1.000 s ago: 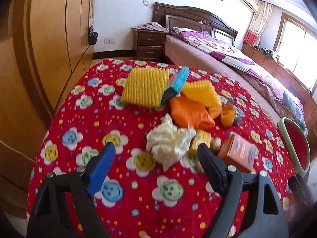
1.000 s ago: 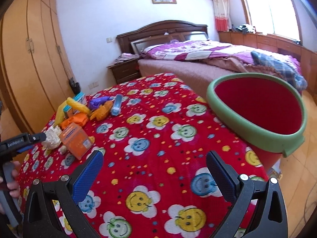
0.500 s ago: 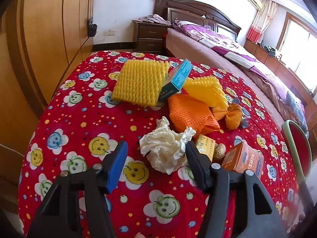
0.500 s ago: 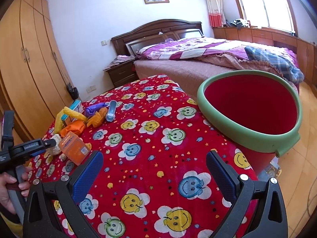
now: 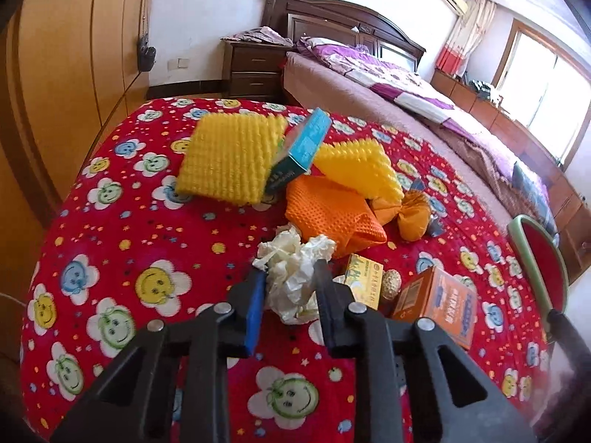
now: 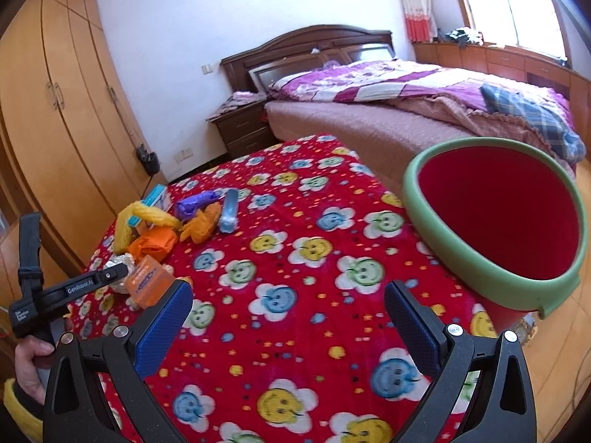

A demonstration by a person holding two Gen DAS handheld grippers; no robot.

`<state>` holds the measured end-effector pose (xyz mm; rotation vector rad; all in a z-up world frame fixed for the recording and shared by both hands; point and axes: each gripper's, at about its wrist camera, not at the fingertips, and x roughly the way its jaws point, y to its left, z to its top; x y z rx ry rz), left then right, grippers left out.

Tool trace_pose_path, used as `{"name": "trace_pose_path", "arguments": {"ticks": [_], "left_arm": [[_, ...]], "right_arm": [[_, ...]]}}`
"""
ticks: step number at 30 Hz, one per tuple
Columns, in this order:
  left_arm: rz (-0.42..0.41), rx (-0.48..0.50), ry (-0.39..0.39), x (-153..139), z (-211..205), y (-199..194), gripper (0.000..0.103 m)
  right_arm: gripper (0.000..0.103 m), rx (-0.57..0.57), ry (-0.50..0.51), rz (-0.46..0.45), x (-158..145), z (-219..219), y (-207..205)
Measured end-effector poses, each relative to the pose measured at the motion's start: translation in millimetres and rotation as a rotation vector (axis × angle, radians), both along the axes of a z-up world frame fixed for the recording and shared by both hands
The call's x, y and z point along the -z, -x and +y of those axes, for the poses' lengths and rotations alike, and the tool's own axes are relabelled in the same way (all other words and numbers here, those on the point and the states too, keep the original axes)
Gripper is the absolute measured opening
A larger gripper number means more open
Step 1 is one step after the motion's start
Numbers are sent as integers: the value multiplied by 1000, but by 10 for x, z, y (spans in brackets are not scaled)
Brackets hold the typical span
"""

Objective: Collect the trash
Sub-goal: 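Grasp the crumpled white tissue with the left gripper while the right gripper approaches the orange box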

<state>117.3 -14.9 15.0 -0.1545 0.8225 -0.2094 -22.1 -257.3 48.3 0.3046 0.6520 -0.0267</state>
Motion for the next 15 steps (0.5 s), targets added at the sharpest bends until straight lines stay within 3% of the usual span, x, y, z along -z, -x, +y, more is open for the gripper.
{"name": "trace_pose_path", "arguments": {"ticks": [8, 15], "left_arm": [[-75, -62, -91, -192, 367, 224, 22], [-50, -85, -42, -96, 587, 252, 22]], "right_arm": [[103, -133, 1, 80, 20, 452, -237], [103, -239, 7, 83, 31, 884, -429]]}}
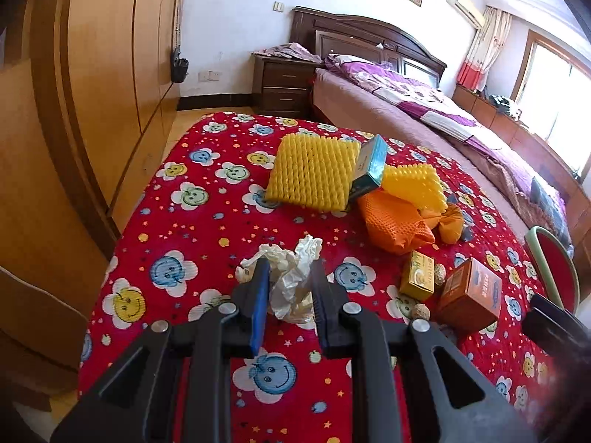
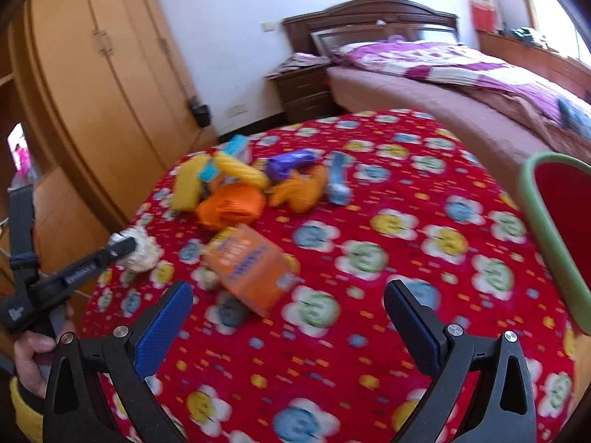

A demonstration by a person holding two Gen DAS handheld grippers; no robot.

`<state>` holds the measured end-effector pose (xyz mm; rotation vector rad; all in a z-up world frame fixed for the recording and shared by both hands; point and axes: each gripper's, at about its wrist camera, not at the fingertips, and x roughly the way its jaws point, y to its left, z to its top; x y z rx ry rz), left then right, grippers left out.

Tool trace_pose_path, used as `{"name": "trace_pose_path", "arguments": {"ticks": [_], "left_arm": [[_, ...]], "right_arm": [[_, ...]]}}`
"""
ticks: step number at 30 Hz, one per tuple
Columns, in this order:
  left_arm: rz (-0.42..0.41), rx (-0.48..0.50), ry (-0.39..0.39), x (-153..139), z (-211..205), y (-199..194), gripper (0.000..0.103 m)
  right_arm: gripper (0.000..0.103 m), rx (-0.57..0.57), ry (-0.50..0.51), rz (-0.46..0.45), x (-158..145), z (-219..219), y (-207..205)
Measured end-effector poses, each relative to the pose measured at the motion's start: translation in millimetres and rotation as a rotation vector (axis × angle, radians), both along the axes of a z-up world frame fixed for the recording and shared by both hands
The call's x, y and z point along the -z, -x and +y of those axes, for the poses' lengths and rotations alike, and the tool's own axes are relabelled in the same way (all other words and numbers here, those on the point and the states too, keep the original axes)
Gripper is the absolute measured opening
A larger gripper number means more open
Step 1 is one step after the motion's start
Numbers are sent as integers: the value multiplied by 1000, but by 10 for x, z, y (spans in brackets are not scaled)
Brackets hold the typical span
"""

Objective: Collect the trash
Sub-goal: 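Grasp the crumpled white tissue with the left gripper while the right gripper approaches the orange box, then close the right gripper on the orange box and lift it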

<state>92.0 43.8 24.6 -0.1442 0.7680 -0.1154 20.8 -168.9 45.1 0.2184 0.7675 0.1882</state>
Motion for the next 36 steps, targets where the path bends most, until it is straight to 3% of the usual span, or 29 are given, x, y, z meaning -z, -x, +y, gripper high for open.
{"name": "trace_pose_path", "arguments": {"ticks": [5, 10, 12, 20, 23, 27, 31, 34, 36], "left_arm": [[-18, 31, 38, 34, -46, 4, 22], [-51, 61, 92, 64, -119, 26, 22], [-46, 89, 103, 92, -166, 11, 22], [-52, 169, 149, 134, -289, -21, 22], [-51, 187, 173, 137, -309, -49, 22], [-47, 185, 192, 156, -283, -77, 22], [-36, 183, 212, 185, -262, -95, 22], [-36, 177, 217, 189, -249, -91, 22], [-35, 170, 217, 191, -233, -90, 22]], "right_arm": [[101, 18, 76, 39, 99, 196, -210], [71, 31, 16, 94, 297, 193, -289], [51, 20, 9, 113, 374, 191, -315], [26, 77, -31, 117, 400, 71, -335], [23, 84, 0, 119, 376, 78, -313], [16, 144, 123, 100, 283, 47, -196], [16, 217, 123, 124, 246, -149, -147], [23, 217, 97, 110, 174, -124, -104], [42, 191, 96, 81, 95, -41, -97]]}}
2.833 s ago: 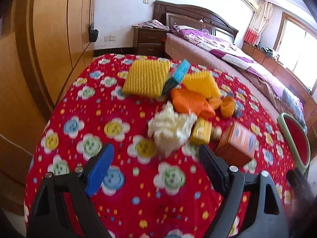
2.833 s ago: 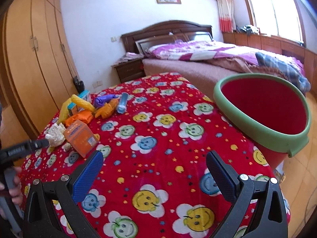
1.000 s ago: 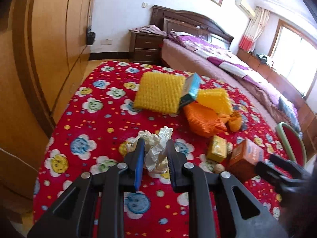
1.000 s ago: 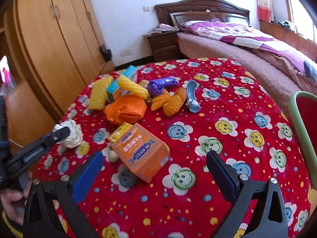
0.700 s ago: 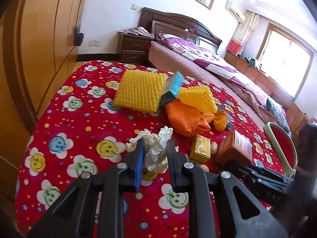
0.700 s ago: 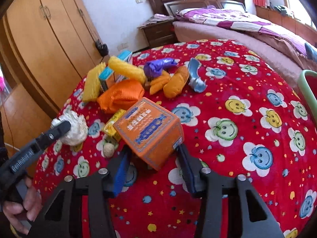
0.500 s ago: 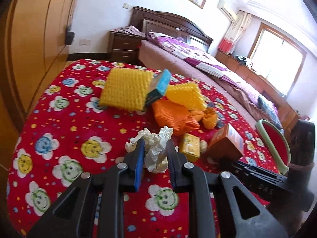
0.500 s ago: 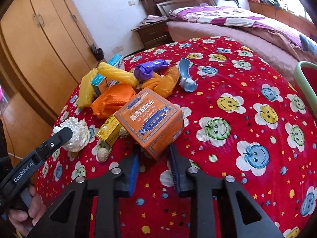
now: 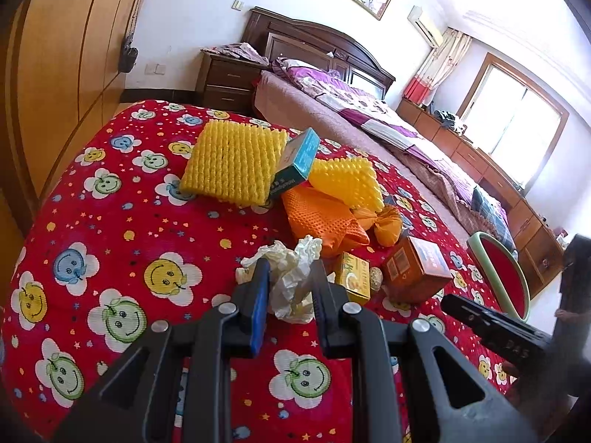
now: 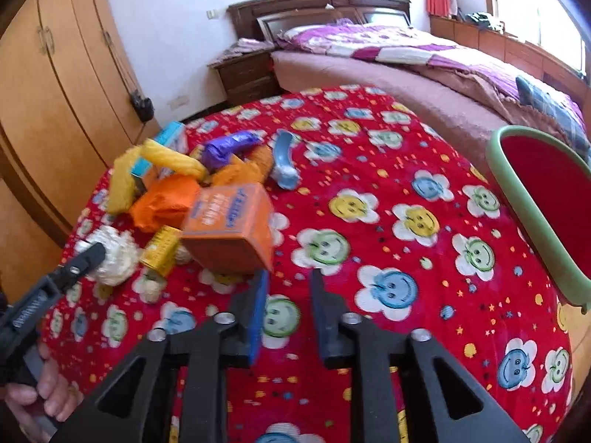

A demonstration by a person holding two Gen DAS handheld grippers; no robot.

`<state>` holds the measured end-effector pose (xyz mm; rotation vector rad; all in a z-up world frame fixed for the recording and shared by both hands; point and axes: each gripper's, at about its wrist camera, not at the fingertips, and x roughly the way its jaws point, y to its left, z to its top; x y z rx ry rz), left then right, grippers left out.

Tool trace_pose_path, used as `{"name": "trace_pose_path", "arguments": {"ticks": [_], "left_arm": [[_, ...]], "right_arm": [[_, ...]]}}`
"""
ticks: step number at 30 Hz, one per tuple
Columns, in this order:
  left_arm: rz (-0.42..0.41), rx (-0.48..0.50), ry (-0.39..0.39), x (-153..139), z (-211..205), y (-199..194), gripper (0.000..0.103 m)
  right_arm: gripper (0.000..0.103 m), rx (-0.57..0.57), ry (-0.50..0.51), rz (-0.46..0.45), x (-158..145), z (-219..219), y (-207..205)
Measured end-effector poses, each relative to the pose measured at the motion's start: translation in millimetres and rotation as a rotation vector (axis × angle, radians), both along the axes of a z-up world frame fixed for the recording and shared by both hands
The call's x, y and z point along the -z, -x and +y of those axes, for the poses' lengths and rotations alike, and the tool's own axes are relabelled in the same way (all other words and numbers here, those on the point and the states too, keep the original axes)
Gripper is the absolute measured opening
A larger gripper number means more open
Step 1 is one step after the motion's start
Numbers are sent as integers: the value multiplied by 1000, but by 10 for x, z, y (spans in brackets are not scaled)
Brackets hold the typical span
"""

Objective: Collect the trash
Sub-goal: 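Close the right gripper on the orange box and lift it, then carry tissue and box to the red bucket and release both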

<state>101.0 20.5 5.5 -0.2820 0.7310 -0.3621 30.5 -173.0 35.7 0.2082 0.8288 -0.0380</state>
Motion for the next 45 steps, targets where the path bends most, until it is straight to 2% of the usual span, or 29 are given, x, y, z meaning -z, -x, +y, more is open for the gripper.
{"name": "trace_pose_path", "arguments": {"ticks": [1, 2, 3, 8, 13, 15, 17, 21, 30, 39, 45], "left_arm": [[-1, -5, -2, -3, 7, 4, 22], [-1, -11, -5, -7, 10, 13, 22], [-3, -15, -9, -17, 21, 27, 22], [-9, -50, -22, -77, 97, 114, 22], [-7, -93, -35, -156, 203, 181, 22], [-8, -111, -45, -198, 241, 224, 22], [-10, -127, -50, -233, 258, 252, 22], [-1, -154, -44, -261, 227, 308, 22], [-14, -108, -20, -491, -72, 458, 22], [-48, -42, -21, -791, -440, 645, 22], [-78, 12, -41, -959, -728, 724, 22]], "right_arm": [[49, -11, 8, -14, -32, 50, -16], [63, -23, 16, -23, -45, 133, -67], [66, -33, 18, -29, -55, 164, -102], [66, -89, 23, -14, 5, 334, -315], [65, -66, 29, 19, 167, 332, -451], [56, -40, -3, 11, 213, 268, -427], [55, -39, -39, 4, 214, 214, -393], [54, -53, -79, -31, 123, 126, -231], [54, -46, -143, -125, -187, -226, 202], [54, -36, -165, -248, -550, -599, 674], [54, 12, -165, -314, -731, -912, 930]]}}
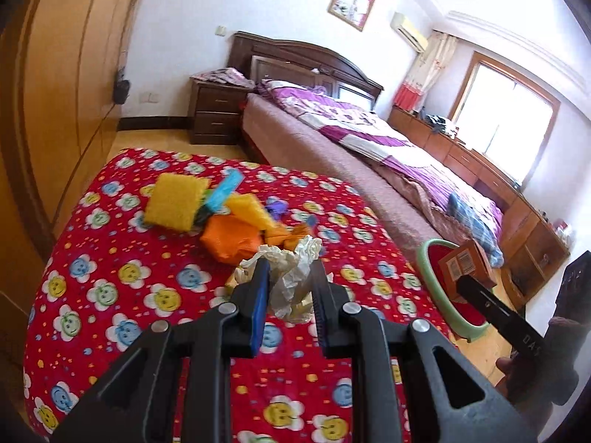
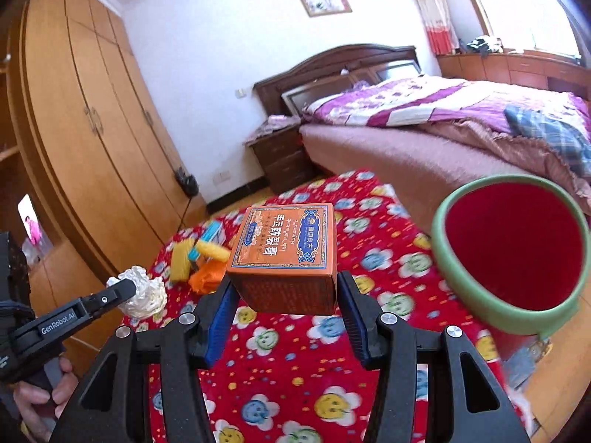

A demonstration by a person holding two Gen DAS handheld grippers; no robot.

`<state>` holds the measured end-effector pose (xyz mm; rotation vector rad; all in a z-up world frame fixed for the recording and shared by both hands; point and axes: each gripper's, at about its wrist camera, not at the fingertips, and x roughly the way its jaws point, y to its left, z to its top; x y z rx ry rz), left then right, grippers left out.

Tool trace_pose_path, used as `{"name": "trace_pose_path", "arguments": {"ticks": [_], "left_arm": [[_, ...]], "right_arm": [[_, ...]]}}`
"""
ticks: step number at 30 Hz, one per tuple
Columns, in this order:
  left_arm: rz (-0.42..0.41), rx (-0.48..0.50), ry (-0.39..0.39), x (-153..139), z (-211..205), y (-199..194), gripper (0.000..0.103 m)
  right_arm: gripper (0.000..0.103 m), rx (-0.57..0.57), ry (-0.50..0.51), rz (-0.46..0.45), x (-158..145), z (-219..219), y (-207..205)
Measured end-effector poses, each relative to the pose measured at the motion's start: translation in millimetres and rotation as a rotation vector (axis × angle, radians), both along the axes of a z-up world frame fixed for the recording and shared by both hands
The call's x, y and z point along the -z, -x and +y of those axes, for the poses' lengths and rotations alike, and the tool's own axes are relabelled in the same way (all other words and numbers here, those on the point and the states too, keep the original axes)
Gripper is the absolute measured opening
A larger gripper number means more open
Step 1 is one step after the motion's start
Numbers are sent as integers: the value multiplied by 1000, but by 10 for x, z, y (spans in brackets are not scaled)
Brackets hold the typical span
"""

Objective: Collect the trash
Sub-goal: 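Carry tissue and box to the red bucket and release both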

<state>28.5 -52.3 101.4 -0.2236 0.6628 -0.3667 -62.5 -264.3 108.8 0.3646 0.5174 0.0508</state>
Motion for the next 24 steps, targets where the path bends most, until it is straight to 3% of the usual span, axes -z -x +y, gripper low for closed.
{"name": "trace_pose_path", "arguments": {"ticks": [13, 21, 24], "left_arm": [[18, 152, -34, -4, -918, -200, 22], [3, 267, -59, 138, -1668, -381, 22], [31, 316, -52, 218, -1971, -469, 22]], "right_arm": [[54, 249, -53, -66, -52, -934, 469], [54, 372, -39, -55, 115, -1421, 651], [54, 397, -40, -36, 209, -1591, 657]]}}
